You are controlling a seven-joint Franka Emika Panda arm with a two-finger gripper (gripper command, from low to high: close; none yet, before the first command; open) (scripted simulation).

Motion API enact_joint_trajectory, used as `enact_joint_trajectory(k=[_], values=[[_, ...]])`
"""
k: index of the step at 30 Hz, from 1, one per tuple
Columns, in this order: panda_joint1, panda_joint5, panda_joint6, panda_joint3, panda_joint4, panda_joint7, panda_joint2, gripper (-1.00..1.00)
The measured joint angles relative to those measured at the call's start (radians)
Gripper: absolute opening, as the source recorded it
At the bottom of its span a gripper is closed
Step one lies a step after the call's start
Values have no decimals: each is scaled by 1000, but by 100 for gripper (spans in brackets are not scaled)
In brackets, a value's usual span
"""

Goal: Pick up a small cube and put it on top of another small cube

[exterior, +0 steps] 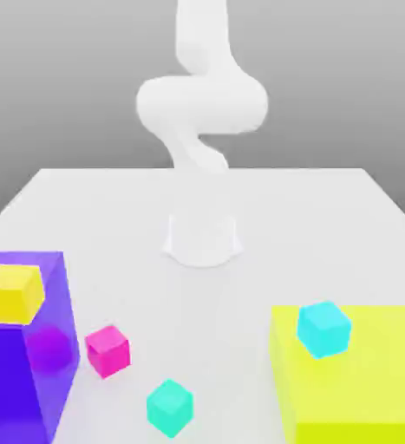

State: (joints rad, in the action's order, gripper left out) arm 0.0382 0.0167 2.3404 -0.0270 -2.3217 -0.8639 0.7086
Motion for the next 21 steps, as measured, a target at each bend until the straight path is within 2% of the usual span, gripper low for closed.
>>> enact_joint_trajectory(k=[10,16,21], values=[[128,80,162,-84,-87,-267,-370,0],[167,120,258,-94,-139,-420,-588,0],[185,115,341,-87,-182,-518,-766,0]])
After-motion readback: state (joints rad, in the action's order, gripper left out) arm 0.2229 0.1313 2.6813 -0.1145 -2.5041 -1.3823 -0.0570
